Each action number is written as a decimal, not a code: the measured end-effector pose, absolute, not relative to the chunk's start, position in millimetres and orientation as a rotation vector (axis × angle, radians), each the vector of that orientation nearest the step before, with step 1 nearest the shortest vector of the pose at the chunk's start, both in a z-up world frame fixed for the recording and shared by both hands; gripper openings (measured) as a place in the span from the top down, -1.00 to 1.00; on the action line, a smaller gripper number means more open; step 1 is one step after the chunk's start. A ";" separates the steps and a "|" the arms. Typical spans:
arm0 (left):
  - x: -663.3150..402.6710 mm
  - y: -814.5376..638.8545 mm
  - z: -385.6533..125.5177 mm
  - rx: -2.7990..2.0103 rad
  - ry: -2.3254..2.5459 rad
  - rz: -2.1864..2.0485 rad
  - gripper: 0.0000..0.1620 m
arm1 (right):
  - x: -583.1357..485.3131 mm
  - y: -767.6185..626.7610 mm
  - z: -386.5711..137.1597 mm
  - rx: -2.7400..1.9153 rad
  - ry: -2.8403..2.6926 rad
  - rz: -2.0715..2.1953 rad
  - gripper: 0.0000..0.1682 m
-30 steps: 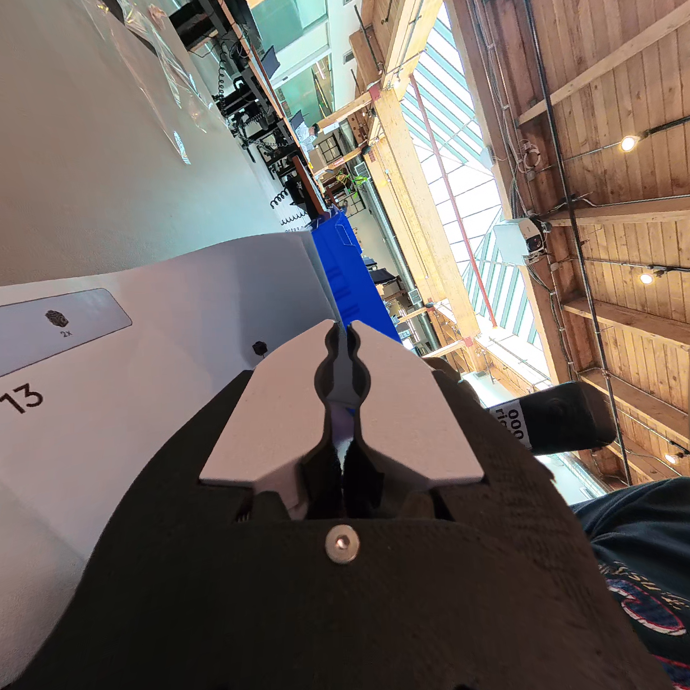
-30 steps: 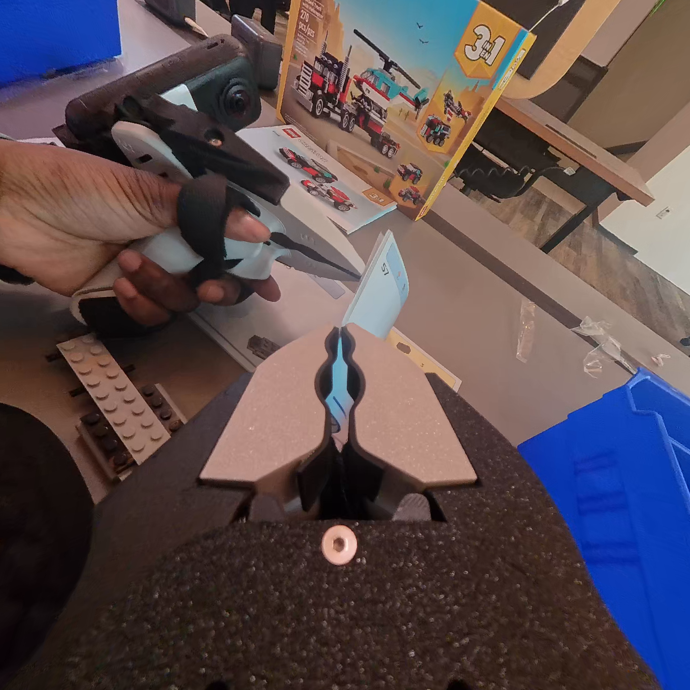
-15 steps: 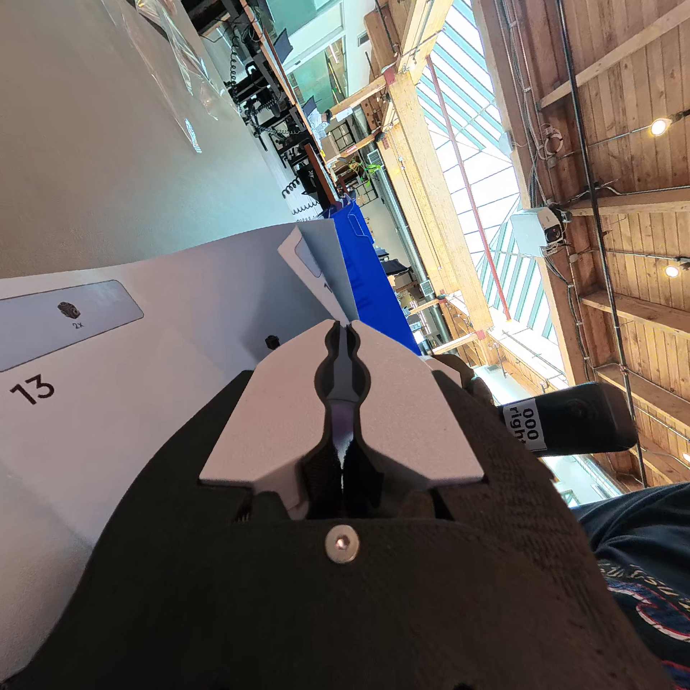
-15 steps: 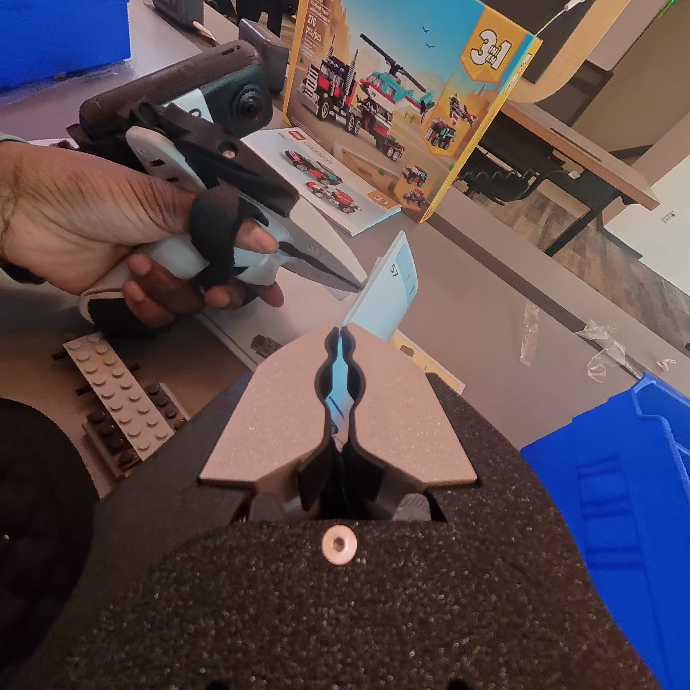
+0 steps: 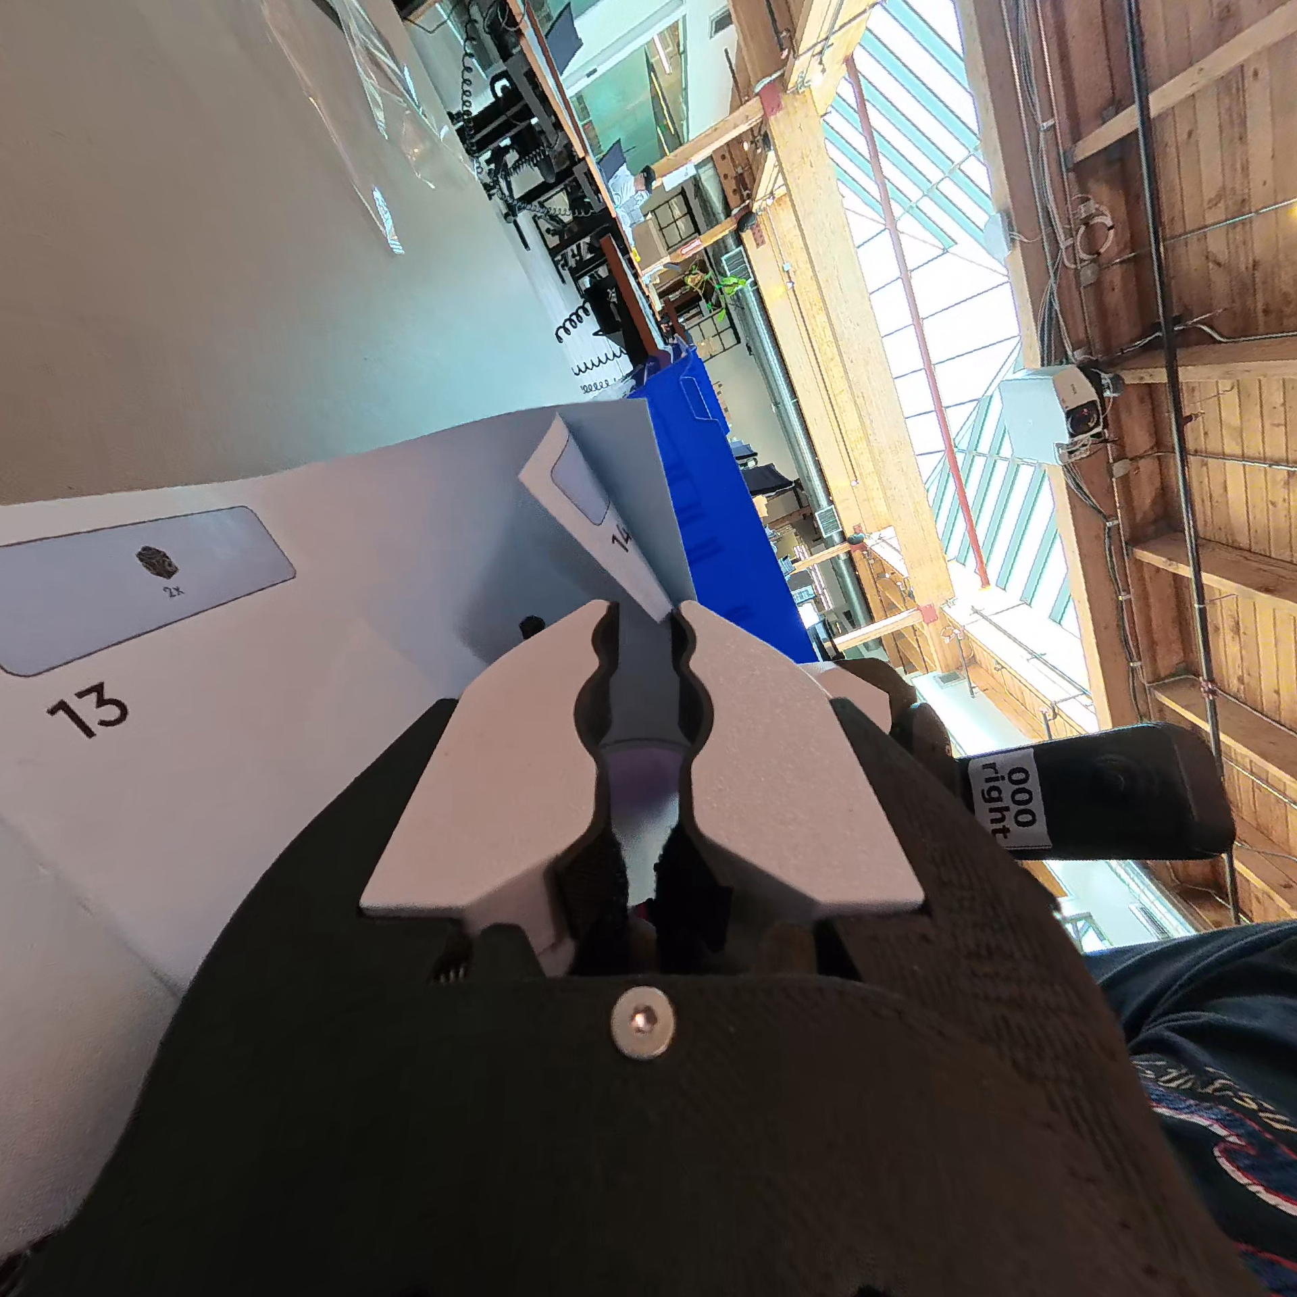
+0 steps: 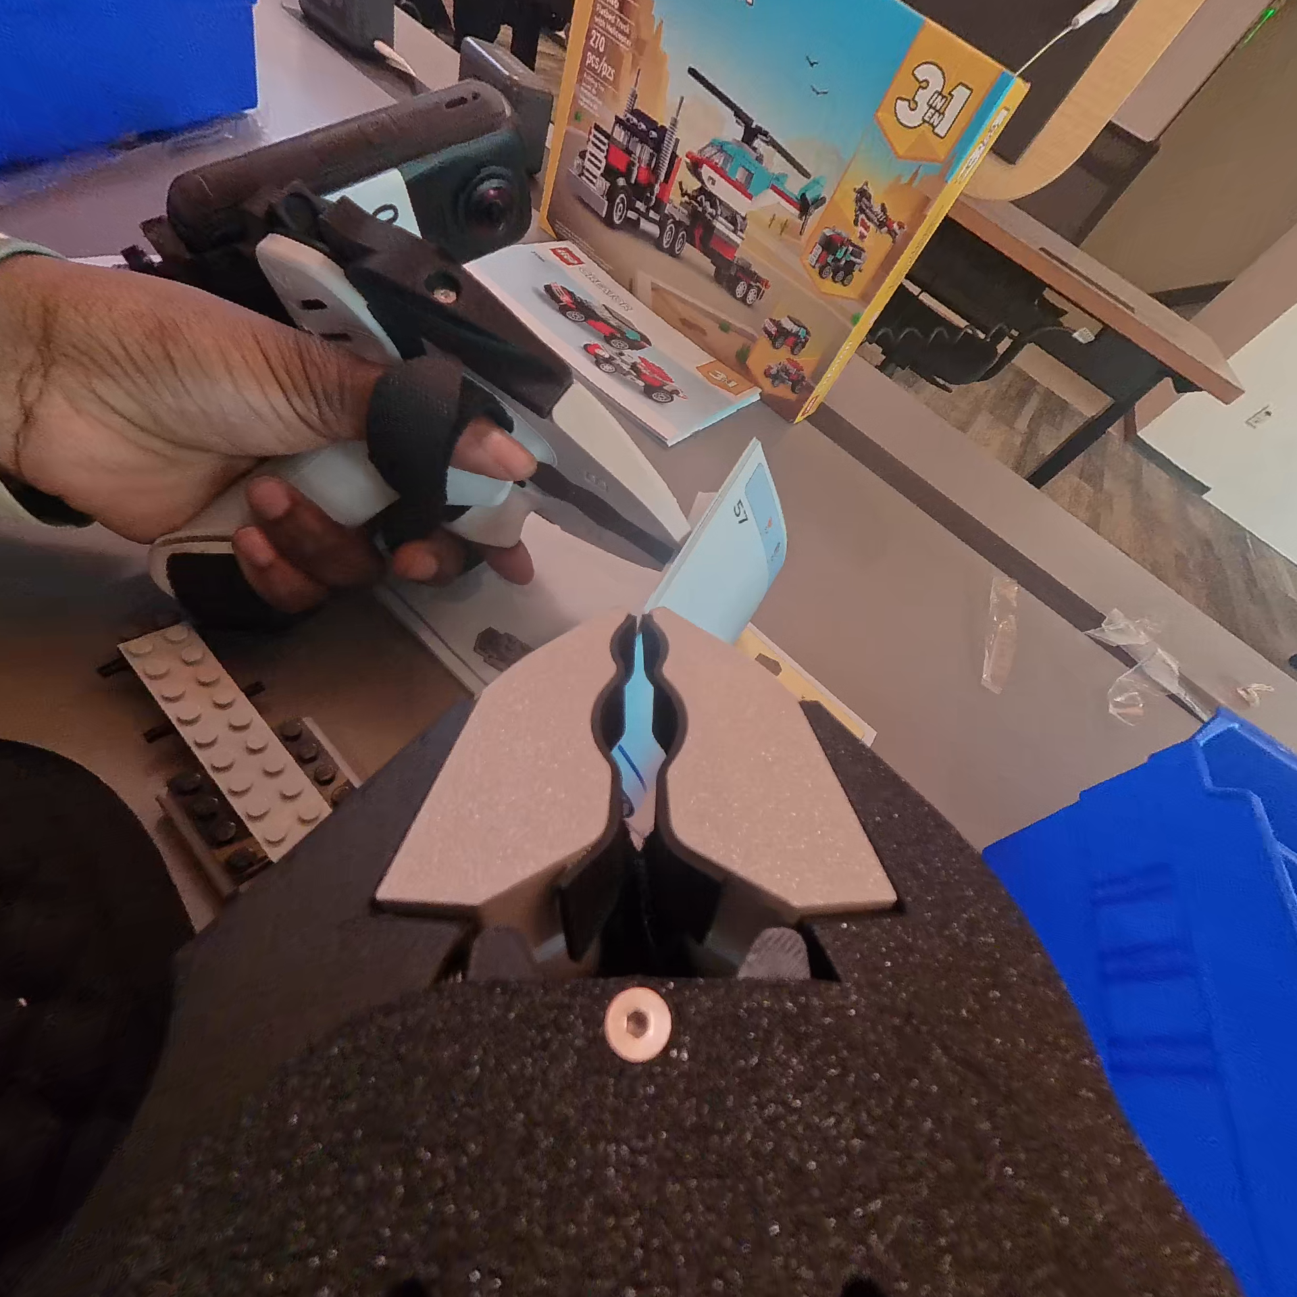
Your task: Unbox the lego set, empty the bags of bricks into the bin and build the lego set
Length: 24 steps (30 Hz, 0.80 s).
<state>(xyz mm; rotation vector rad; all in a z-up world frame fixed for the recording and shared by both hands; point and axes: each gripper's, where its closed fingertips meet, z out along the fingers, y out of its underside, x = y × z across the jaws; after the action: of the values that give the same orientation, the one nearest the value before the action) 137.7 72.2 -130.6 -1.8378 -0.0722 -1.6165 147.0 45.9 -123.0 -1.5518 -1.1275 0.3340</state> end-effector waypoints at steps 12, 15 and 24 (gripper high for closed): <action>138.9 68.0 -118.2 -1.732 -0.088 -1.760 0.99 | 143.3 42.8 -121.5 -1.527 -1.142 0.356 0.98; 138.5 67.7 -116.8 -1.723 -0.077 -1.745 1.00 | 143.4 43.5 -119.9 -1.525 -1.122 0.368 0.97; 124.0 63.5 -103.3 -1.754 0.036 -1.637 1.00 | 159.0 50.6 -99.1 -1.474 -1.020 0.354 0.61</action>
<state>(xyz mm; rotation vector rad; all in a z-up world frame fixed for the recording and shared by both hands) 124.0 63.5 -103.3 -1.7536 0.0357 -1.6374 159.0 50.6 -99.1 -1.4741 -1.0201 0.3539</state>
